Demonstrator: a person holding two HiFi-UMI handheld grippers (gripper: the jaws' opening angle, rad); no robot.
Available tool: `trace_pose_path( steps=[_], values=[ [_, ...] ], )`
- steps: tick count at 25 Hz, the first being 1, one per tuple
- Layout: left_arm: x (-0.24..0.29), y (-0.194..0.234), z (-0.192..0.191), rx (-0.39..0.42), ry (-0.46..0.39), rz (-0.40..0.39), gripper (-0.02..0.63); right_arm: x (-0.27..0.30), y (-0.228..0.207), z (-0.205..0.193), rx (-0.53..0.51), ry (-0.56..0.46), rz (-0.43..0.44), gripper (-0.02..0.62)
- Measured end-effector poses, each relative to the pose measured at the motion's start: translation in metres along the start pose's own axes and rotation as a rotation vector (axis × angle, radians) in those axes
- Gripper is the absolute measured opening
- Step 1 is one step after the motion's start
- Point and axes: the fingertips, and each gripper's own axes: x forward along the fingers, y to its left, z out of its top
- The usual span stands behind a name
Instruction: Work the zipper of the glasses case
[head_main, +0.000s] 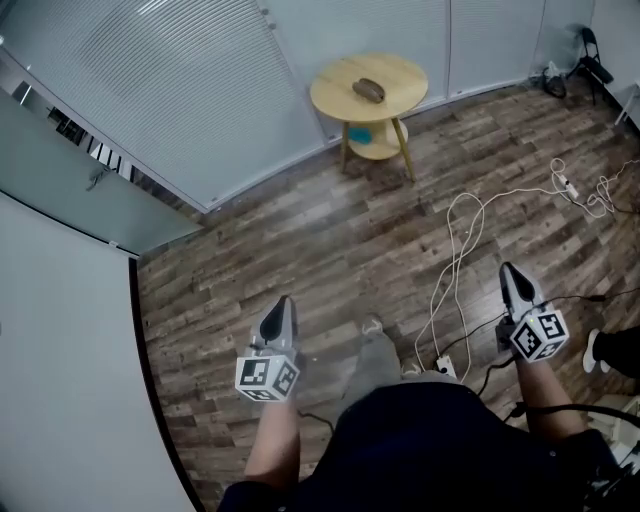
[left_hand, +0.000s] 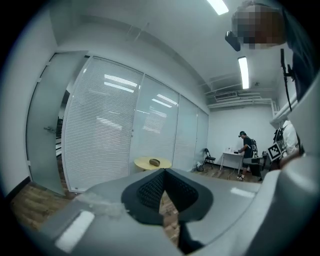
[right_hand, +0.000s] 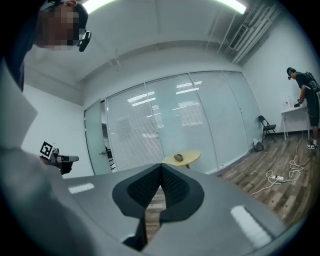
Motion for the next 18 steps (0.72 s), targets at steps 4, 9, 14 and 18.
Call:
trace_pose_path(
  steps=[4, 9, 14, 18],
  values=[
    [0.061, 0.027, 0.006, 0.000, -0.009, -0.031, 0.003, 0.043, -0.021, 0.003, 0.011, -0.009, -0.047, 0.006],
    [0.153, 0.061, 0.049, 0.088, -0.028, -0.128, 0.003, 0.109, -0.027, 0.051, -0.017, -0.064, -0.105, 0.006],
    [0.235, 0.081, 0.073, 0.139, -0.082, -0.227, 0.003, 0.155, -0.028, 0.061, -0.077, -0.087, -0.154, 0.006],
    [0.279, 0.095, 0.067, 0.117, -0.059, -0.261, 0.003, 0.186, -0.034, 0.046, -0.058, -0.052, -0.184, 0.006]
  ],
)
